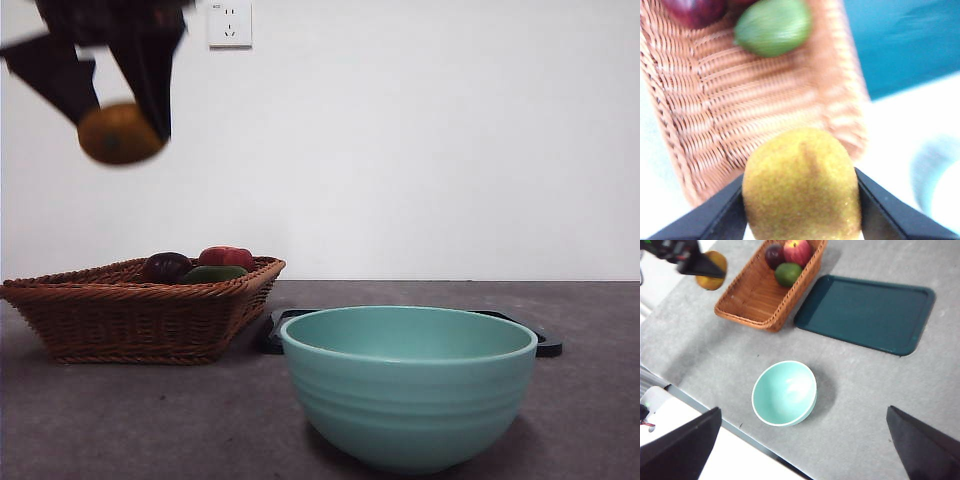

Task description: Pick up the wifruite, put it on the bowl, pick up the plate, put it on desk

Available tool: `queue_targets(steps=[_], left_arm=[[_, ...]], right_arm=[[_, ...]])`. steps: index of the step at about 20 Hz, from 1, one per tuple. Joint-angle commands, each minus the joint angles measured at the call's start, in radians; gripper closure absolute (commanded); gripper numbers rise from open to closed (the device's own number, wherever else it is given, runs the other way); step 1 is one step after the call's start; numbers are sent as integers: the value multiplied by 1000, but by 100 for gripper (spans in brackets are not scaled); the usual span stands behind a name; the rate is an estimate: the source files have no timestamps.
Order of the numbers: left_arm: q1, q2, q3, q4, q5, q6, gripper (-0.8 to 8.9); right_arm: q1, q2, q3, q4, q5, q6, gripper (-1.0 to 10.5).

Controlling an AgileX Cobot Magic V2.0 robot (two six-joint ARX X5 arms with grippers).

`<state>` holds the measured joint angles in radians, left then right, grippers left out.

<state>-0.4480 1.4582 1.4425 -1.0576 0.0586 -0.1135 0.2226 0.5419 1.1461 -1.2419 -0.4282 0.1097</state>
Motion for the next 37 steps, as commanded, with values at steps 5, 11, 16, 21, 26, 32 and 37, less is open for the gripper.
queue_targets(steps=[5, 11, 16, 21, 26, 32, 37], left_arm=[[-138, -139, 24, -111, 2, -86, 599], [-310, -122, 22, -108, 1, -312, 599], [-454, -31, 22, -33, -1, -405, 599], [-564, 111, 22, 57, -18, -443, 599], [-594, 280, 22, 154, -58, -460, 599], [-594, 443, 22, 185, -60, -456, 599], [-601, 475, 22, 217, -60, -456, 600]], right_arm=[[3, -42, 81, -76, 13, 5, 391], [3, -76, 83, -113, 6, 6, 391], [3, -76, 83, -113, 5, 6, 391], [3, -76, 83, -113, 6, 6, 391], [3, -76, 83, -113, 6, 6, 391], [3, -76, 83, -113, 6, 5, 391], [3, -76, 83, -113, 6, 5, 391]])
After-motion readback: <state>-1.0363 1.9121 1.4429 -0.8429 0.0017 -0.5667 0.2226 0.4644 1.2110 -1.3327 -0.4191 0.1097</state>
